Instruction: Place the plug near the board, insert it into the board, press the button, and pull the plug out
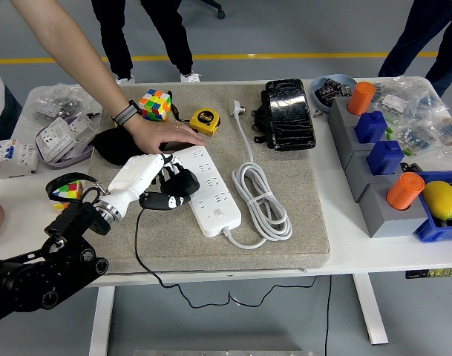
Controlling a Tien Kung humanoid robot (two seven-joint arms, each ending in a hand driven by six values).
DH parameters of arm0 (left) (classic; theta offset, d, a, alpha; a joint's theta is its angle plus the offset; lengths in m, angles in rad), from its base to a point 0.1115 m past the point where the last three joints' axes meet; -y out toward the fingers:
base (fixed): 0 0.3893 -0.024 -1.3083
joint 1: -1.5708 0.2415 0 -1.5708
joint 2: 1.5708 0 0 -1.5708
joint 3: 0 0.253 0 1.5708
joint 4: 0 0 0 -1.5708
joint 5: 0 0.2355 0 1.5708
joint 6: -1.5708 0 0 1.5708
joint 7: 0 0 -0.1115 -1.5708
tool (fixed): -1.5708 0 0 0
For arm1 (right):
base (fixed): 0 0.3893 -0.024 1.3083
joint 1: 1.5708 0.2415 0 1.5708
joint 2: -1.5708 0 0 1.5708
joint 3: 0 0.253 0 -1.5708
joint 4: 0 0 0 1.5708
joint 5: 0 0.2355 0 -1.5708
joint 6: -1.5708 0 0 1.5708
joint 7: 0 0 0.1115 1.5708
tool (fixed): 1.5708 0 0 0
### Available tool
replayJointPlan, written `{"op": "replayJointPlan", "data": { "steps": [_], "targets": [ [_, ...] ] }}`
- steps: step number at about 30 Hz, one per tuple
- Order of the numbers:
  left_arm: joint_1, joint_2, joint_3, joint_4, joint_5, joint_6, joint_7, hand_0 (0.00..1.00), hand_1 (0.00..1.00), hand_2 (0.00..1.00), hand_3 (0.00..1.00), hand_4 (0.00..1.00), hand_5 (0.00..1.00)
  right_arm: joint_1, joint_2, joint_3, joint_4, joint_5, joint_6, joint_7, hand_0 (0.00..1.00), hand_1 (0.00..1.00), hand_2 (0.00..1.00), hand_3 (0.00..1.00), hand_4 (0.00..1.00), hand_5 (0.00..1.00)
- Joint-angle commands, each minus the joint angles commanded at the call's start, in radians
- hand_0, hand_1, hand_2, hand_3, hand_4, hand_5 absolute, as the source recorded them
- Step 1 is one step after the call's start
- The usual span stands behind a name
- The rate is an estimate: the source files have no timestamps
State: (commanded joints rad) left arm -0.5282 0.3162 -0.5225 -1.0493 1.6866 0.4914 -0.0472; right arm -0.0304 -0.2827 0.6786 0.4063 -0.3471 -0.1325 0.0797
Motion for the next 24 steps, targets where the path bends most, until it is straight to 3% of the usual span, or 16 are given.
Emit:
{"op": "replayJointPlan", "data": {
  "steps": [24],
  "targets": [
    [-0.002, -0.001, 0.004, 0.014, 0.008, -0.002, 0.005, 0.278, 0.362, 0.396, 0.543, 0.786, 0.002, -0.001, -0.001, 0.003, 0.001, 0.0, -0.001, 0.002, 0.572, 0.645, 0.621, 0.539, 0.922, 0.476]
  ]
}}
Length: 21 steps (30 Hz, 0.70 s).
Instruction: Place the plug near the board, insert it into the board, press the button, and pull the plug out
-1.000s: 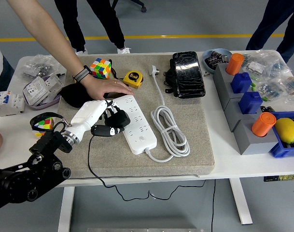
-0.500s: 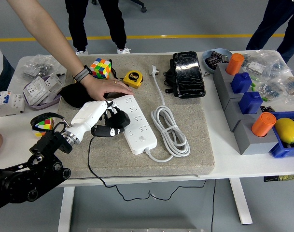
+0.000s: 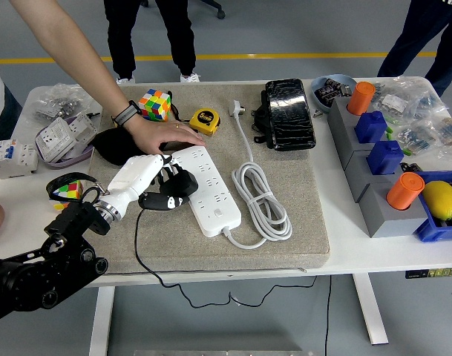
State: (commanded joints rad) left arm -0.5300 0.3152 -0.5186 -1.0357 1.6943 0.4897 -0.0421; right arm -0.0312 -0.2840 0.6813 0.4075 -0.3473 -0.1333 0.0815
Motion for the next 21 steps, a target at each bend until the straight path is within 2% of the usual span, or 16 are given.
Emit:
{"op": "replayJointPlan", "data": {
  "steps": [11, 12, 17, 18, 21],
  "targets": [
    [0.0, -0.001, -0.005, -0.003, -0.007, -0.015, 0.003, 0.285, 0.38, 0.41, 0.546, 0.787, 0.002, -0.001, 0.0, 0.008, 0.008, -0.011, -0.001, 0.0, 0.572, 0.645, 0.621, 0.539, 0.922, 0.475],
    [0.001, -0.001, -0.006, -0.004, -0.006, -0.018, 0.005, 0.347, 0.492, 0.526, 0.558, 0.858, 0.051, -0.001, 0.0, 0.008, 0.008, -0.011, -0.001, 0.0, 0.572, 0.645, 0.621, 0.539, 0.922, 0.476],
    [-0.001, -0.001, -0.009, -0.006, -0.004, -0.03, 0.015, 0.347, 0.492, 0.526, 0.558, 0.858, 0.051, 0.001, 0.001, 0.01, 0.008, -0.012, -0.001, 0.0, 0.572, 0.645, 0.621, 0.539, 0.922, 0.476],
    [-0.001, -0.001, -0.009, -0.006, -0.003, -0.03, 0.016, 0.365, 0.512, 0.539, 0.561, 0.932, 0.101, 0.0, 0.001, 0.011, 0.009, -0.012, -0.001, 0.0, 0.572, 0.645, 0.62, 0.539, 0.922, 0.476],
    [0.0, -0.001, -0.01, -0.006, -0.004, -0.03, 0.016, 0.365, 0.512, 0.539, 0.561, 0.932, 0.101, 0.0, 0.0, 0.014, 0.011, -0.014, -0.001, 0.0, 0.572, 0.645, 0.62, 0.539, 0.922, 0.476]
  ]
}}
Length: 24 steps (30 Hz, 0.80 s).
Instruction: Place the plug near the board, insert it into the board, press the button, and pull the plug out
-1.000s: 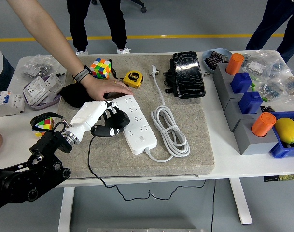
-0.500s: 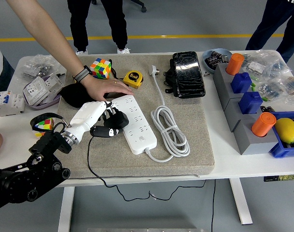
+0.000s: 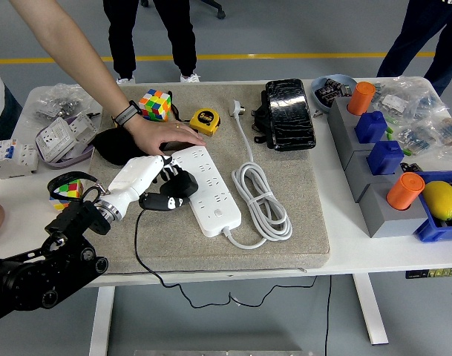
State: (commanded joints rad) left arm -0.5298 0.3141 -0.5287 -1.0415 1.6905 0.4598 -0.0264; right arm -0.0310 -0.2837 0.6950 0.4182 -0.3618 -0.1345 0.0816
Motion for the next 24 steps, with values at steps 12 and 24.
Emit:
{"op": "replayJointPlan", "data": {
  "steps": [12, 24],
  "targets": [
    [0.004, 0.001, -0.011, 0.0, -0.001, -0.006, 0.0, 0.382, 0.53, 0.544, 0.562, 0.998, 0.185, -0.002, 0.0, 0.001, 0.002, -0.002, 0.0, 0.0, 0.569, 0.645, 0.62, 0.539, 0.921, 0.476],
    [0.011, 0.003, -0.031, -0.01, -0.007, -0.004, -0.015, 0.39, 0.55, 0.545, 0.576, 0.998, 0.249, 0.0, -0.001, 0.0, 0.002, -0.002, 0.0, 0.0, 0.572, 0.645, 0.62, 0.539, 0.921, 0.476]
  ]
}}
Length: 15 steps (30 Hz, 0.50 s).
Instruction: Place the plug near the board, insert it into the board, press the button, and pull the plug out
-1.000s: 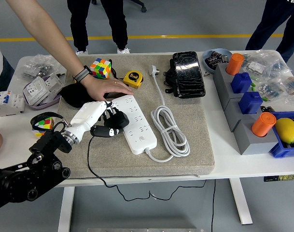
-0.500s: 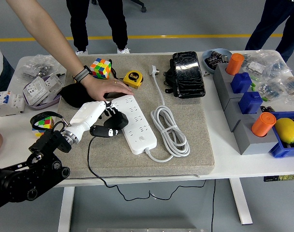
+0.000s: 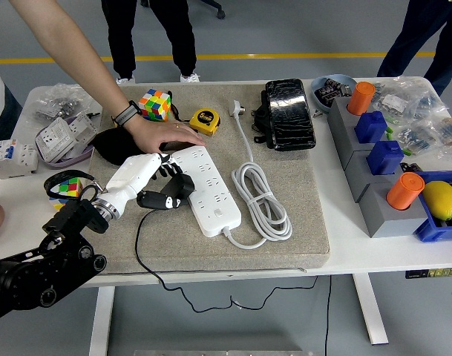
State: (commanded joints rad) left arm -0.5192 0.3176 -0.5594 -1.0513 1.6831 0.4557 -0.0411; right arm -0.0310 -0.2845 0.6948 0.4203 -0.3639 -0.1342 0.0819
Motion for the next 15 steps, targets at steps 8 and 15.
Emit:
{"op": "replayJointPlan", "data": {
  "steps": [8, 15],
  "targets": [
    [0.019, 0.004, -0.032, -0.021, -0.004, 0.015, -0.02, 0.39, 0.549, 0.546, 0.58, 0.998, 0.267, 0.0, -0.002, -0.004, 0.0, 0.0, 0.0, 0.0, 0.569, 0.645, 0.62, 0.539, 0.921, 0.475],
    [0.046, 0.008, -0.067, -0.047, -0.017, 0.043, -0.057, 0.393, 0.55, 0.562, 0.605, 0.998, 0.315, -0.003, -0.004, -0.005, -0.001, 0.0, 0.0, 0.0, 0.569, 0.645, 0.619, 0.539, 0.921, 0.475]
  ]
}}
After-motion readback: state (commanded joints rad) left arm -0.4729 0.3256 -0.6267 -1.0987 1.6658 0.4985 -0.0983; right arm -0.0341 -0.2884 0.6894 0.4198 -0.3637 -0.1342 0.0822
